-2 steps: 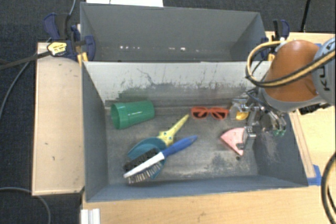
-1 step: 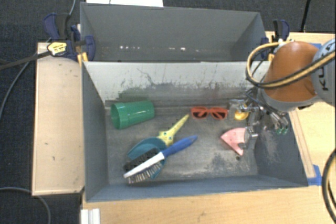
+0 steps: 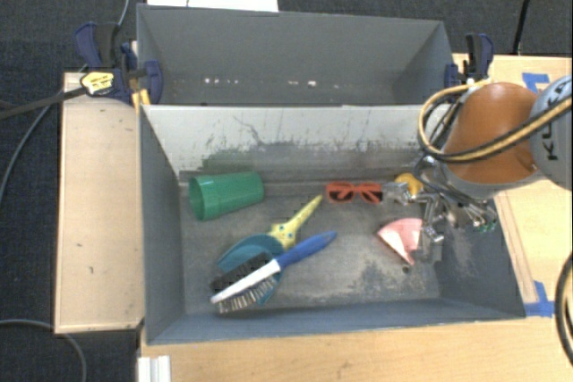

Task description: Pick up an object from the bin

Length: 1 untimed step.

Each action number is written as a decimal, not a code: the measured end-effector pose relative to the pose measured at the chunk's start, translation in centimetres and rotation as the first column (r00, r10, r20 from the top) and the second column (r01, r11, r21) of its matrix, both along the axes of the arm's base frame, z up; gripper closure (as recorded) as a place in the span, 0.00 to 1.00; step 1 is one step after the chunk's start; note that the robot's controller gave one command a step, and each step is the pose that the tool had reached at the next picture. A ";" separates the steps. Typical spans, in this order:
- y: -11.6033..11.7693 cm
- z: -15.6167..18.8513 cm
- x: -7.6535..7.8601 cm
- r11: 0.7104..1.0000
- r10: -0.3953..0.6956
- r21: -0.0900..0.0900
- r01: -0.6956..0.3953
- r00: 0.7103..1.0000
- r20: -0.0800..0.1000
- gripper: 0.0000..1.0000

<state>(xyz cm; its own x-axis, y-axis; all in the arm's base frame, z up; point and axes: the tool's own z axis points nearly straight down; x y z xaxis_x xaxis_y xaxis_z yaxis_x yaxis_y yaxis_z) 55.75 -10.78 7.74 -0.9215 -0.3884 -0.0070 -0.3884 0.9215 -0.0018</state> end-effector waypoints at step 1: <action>1.3 -0.5 0.8 0.882 0.471 -0.009 -0.471 0.882 0.008 1.00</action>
Offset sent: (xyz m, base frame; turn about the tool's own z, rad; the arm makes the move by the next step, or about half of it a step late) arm 0.0000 0.0000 0.0000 0.0000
